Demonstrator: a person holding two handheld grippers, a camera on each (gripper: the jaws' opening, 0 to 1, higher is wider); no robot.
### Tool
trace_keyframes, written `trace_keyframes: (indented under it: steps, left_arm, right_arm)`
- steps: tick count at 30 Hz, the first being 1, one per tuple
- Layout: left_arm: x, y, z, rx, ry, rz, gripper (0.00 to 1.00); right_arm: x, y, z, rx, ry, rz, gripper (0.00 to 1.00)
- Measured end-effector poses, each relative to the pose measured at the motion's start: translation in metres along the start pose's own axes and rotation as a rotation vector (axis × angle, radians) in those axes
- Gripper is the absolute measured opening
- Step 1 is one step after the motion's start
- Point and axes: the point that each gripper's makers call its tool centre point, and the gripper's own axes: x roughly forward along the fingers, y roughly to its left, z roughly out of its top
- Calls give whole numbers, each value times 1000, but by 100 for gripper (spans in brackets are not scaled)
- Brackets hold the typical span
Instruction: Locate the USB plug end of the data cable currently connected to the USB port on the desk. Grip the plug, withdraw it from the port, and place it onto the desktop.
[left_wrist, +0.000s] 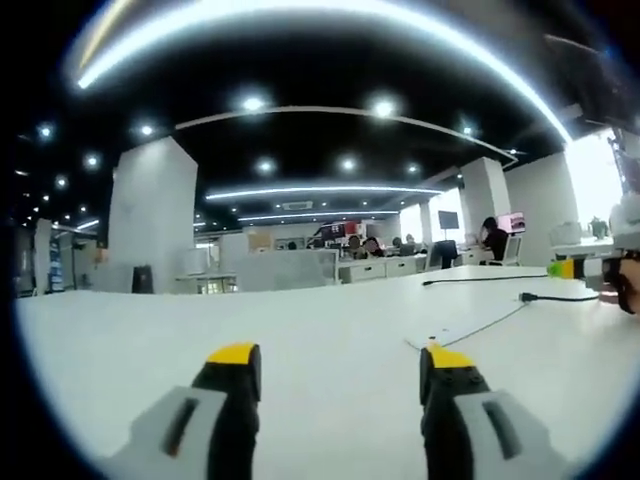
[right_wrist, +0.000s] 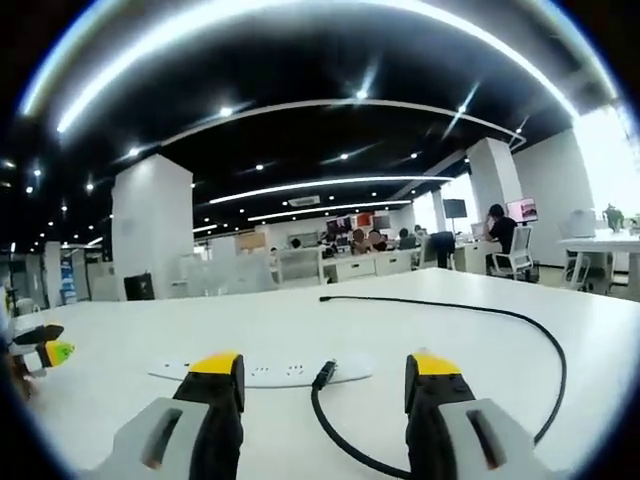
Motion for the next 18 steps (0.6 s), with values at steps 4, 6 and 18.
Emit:
trace_keyframes:
  steps: [4, 6, 18]
  left_arm:
    - [-8, 4, 3, -17, 9, 21, 65]
    - [-12, 7, 6, -17, 9, 31, 65]
    - [-33, 16, 17, 15, 16, 50, 67]
  right_arm:
    - [-11, 6, 8, -26, -15, 8, 65]
    - [-13, 7, 11, -48, -17, 12, 65]
    - [-21, 5, 19, -27, -8, 19, 66]
